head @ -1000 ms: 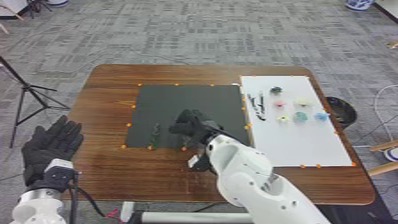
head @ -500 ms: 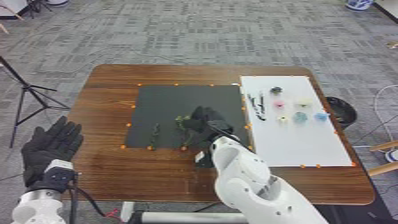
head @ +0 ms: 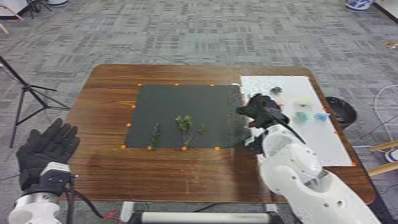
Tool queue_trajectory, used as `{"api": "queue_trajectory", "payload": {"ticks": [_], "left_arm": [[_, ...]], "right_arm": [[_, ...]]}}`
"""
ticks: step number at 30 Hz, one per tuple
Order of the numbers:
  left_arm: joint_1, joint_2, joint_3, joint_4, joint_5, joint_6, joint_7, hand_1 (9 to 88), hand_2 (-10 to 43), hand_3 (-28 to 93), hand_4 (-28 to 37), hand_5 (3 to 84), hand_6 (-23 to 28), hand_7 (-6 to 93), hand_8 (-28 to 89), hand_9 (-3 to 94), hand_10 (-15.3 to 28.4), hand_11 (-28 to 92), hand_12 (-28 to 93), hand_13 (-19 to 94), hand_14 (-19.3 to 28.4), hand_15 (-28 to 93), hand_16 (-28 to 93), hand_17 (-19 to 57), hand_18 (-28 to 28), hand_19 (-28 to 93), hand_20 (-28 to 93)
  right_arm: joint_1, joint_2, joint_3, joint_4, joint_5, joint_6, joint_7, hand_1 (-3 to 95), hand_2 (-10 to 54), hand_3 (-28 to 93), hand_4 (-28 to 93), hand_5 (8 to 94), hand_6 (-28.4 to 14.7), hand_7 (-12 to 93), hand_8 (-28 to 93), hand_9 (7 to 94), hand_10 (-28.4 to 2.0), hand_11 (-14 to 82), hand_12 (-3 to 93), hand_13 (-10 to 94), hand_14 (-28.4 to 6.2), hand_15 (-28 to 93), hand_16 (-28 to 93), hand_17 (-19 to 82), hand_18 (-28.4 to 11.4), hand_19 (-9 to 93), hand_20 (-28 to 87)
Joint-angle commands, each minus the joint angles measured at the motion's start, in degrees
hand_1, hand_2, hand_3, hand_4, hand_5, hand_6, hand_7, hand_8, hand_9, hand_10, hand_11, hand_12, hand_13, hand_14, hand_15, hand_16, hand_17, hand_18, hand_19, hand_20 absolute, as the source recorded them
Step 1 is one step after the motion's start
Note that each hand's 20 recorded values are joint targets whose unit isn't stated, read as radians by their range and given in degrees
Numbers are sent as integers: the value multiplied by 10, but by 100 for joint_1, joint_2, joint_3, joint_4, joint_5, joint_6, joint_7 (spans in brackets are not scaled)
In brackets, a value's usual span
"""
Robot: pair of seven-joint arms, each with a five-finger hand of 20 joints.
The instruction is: Arrange flowers
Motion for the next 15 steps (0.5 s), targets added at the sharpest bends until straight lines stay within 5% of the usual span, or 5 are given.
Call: {"api": "queue_trajectory", "payload": {"ticks": [1, 4, 8, 15], "left_arm": [[57, 35, 44, -49, -51, 13, 66, 235, 184, 724, -283, 444, 81, 148, -103, 381, 159, 267, 92, 281, 148, 366, -66, -55, 119, 275, 119], [67, 95, 84, -68, -120, 70, 147, 236, 184, 722, -283, 444, 80, 148, -103, 381, 160, 267, 93, 281, 148, 366, -66, -55, 119, 274, 119], [90, 9, 52, -88, -58, 73, 97, 237, 185, 722, -283, 444, 81, 148, -103, 382, 160, 268, 93, 281, 149, 367, -66, -54, 119, 274, 119], [100, -3, 61, -97, -75, 87, 105, 237, 185, 722, -283, 444, 81, 149, -103, 381, 160, 269, 93, 281, 149, 367, -67, -55, 119, 275, 119]], "right_arm": [[564, 132, -295, 629, -751, 71, 151, 260, -59, 723, -186, 583, -96, 211, -73, 587, -228, 191, 177, 671, -145, 677, 244, 316, -281, 845, 210], [942, 137, -534, 911, -1032, -391, 175, 262, -92, 707, -240, 553, -102, 189, -69, 563, -233, 197, 185, 639, -152, 698, 255, 312, -282, 843, 214], [1405, 89, -823, 1247, -1119, -774, 317, 278, -95, 653, -278, 524, -116, 165, -62, 540, -236, 215, 208, 606, -166, 722, 266, 305, -284, 840, 219], [1728, 151, -1145, 1455, -1627, -1175, 458, 295, -95, 591, -283, 520, -135, 164, -44, 486, -266, 458, 330, 583, -191, 793, 340, 313, -284, 856, 252]]}}
